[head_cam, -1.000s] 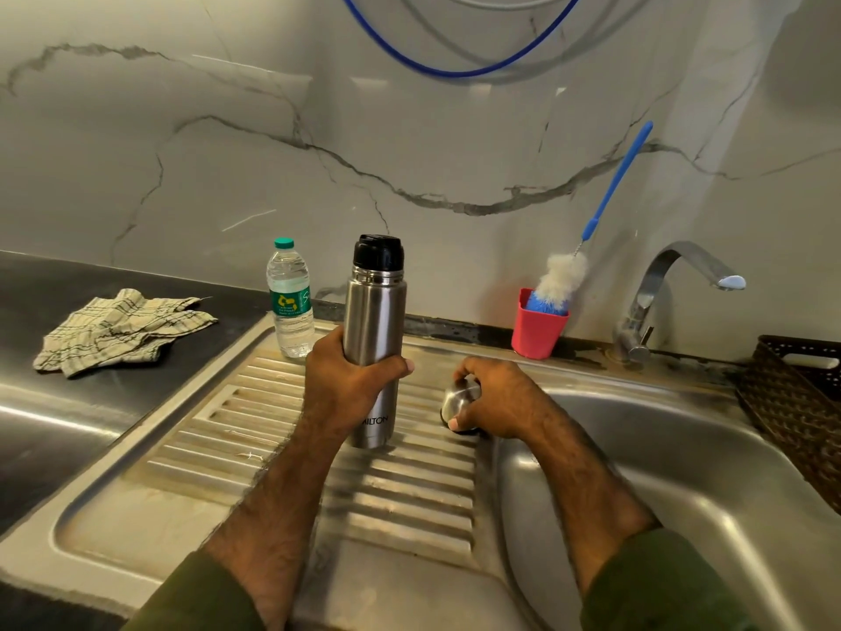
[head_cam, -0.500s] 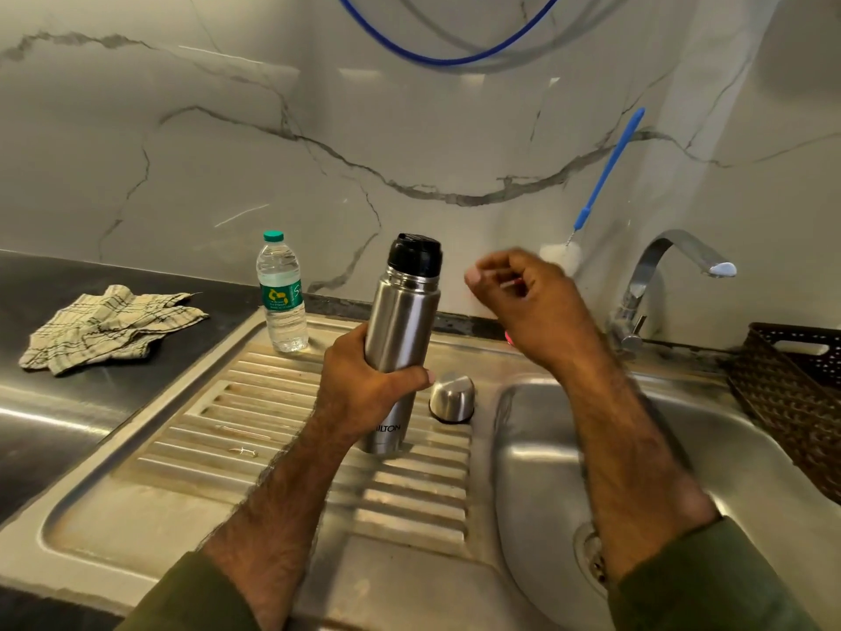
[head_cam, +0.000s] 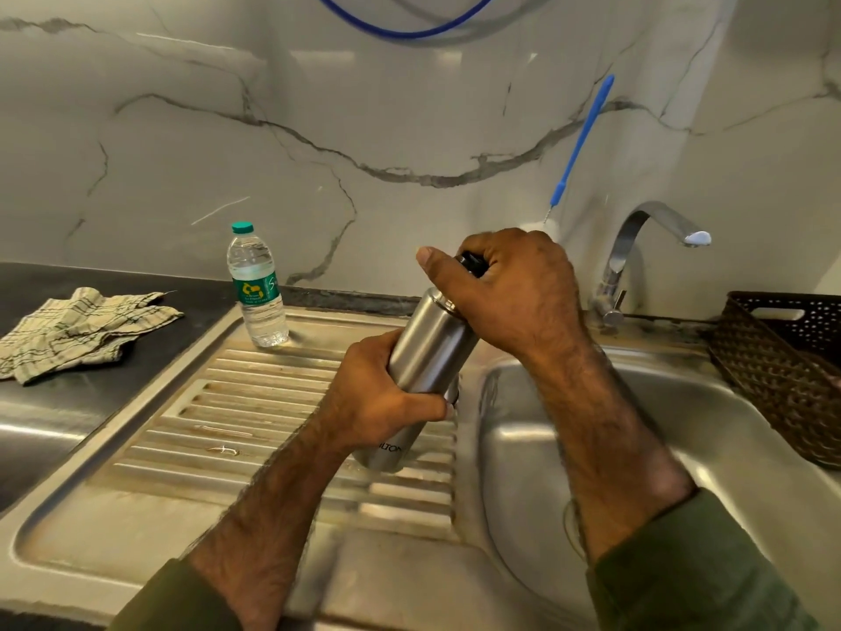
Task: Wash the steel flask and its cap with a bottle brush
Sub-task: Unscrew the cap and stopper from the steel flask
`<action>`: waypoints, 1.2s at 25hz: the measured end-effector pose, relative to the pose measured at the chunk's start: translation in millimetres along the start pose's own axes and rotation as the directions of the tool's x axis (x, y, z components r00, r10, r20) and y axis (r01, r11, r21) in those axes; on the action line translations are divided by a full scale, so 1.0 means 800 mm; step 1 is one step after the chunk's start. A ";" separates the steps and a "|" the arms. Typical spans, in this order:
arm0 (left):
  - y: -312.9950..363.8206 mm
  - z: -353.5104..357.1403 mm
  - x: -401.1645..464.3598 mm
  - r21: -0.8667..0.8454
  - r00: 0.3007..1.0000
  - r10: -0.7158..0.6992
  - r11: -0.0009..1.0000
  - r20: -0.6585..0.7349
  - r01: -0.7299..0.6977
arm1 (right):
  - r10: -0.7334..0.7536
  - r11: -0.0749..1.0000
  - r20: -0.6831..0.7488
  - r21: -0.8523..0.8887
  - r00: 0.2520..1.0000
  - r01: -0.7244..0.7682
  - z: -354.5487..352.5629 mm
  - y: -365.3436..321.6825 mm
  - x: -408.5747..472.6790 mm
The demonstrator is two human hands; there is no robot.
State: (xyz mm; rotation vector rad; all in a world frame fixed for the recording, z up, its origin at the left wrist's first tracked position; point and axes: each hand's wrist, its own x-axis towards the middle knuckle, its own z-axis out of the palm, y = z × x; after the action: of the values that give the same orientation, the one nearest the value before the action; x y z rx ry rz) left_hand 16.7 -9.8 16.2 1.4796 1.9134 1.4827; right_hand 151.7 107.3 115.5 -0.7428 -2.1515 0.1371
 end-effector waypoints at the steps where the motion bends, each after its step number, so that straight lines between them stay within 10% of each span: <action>1: 0.001 -0.004 0.001 -0.033 0.999 0.012 0.999 0.042 -0.010 | -0.035 0.992 -0.025 0.119 0.999 0.038 0.001 0.005 0.000; 6: -0.009 -0.017 -0.001 -0.284 0.937 0.081 0.959 0.340 0.020 | -0.255 0.834 -0.039 0.497 0.966 0.240 -0.008 0.002 -0.008; 12: 0.001 -0.015 -0.003 -0.178 0.994 0.040 0.984 0.106 -0.020 | 0.045 0.993 0.177 0.098 0.983 -0.064 -0.024 -0.012 0.001; 22: -0.010 -0.021 -0.002 -0.137 0.997 -0.005 0.990 0.078 0.016 | -0.176 0.930 0.466 0.368 0.867 -0.009 -0.054 0.003 0.005; 30: -0.017 -0.020 0.004 -0.087 0.998 -0.055 0.995 0.001 0.055 | -0.020 0.983 0.312 0.180 0.950 -0.038 -0.028 -0.012 0.005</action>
State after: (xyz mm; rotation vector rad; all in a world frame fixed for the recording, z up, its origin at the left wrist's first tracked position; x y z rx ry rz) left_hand -3.4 -14.5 12.6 1.3779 1.8502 1.5221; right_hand 162.1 97.9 135.6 -0.6577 -2.3940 0.4814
